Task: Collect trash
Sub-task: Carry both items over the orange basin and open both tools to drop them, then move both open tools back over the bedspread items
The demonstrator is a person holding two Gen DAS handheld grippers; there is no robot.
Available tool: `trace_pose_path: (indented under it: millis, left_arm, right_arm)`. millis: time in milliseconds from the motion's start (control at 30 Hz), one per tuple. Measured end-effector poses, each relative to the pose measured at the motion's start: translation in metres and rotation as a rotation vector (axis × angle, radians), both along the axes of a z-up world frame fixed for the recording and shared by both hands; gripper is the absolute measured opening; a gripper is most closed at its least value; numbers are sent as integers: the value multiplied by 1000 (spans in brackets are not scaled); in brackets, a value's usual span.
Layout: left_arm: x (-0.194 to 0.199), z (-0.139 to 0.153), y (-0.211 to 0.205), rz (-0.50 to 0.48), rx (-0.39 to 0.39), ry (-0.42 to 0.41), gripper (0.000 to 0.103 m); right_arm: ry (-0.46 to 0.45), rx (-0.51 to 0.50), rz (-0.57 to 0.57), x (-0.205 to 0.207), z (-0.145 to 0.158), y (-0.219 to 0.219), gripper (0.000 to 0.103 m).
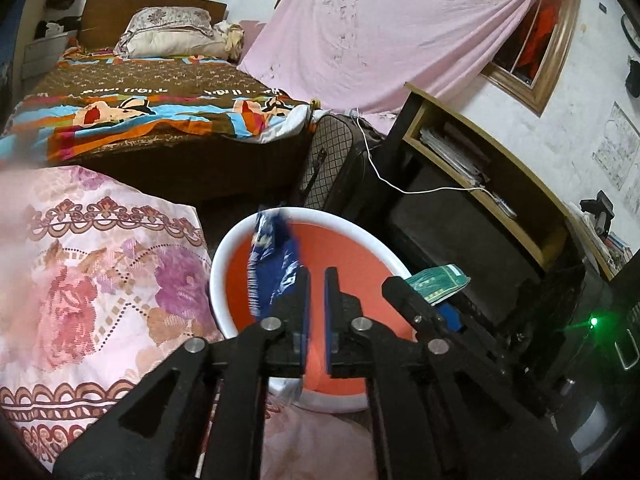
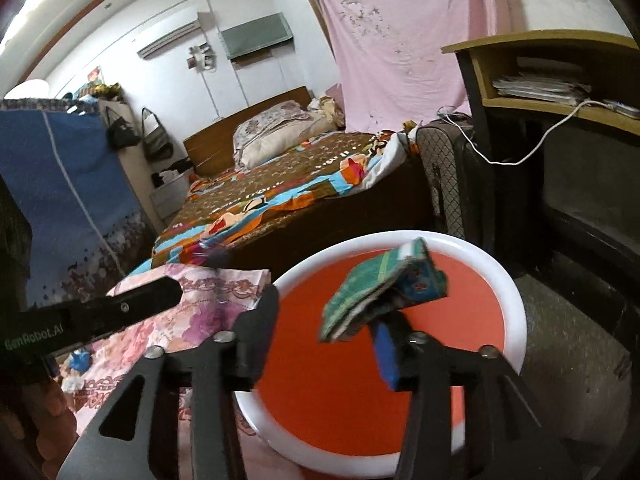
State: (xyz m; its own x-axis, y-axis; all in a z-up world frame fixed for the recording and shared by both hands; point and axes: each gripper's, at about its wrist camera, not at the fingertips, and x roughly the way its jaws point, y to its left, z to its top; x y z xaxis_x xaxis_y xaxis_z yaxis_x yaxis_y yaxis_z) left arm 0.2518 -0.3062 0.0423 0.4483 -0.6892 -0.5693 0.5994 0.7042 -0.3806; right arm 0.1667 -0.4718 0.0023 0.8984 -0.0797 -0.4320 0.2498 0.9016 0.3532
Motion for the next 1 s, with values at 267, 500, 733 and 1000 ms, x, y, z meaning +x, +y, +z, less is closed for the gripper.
trace_pose_path:
  millis: [267, 500, 733, 1000]
  left_arm:
    - [-1, -2, 19, 68, -12, -16, 17]
    - [-8, 0, 56, 197, -18, -80, 39]
    - [-19, 0, 98, 340, 5, -149, 61]
    - [-28, 1, 137, 456, 15, -200, 70]
  right_arm:
    - [12, -12, -11, 2, 0, 0, 48]
    - [62, -137, -18, 10, 1, 15, 82]
    - [171, -377, -8, 26, -7, 50, 100]
    - [166, -661, -42, 30, -5, 88, 103]
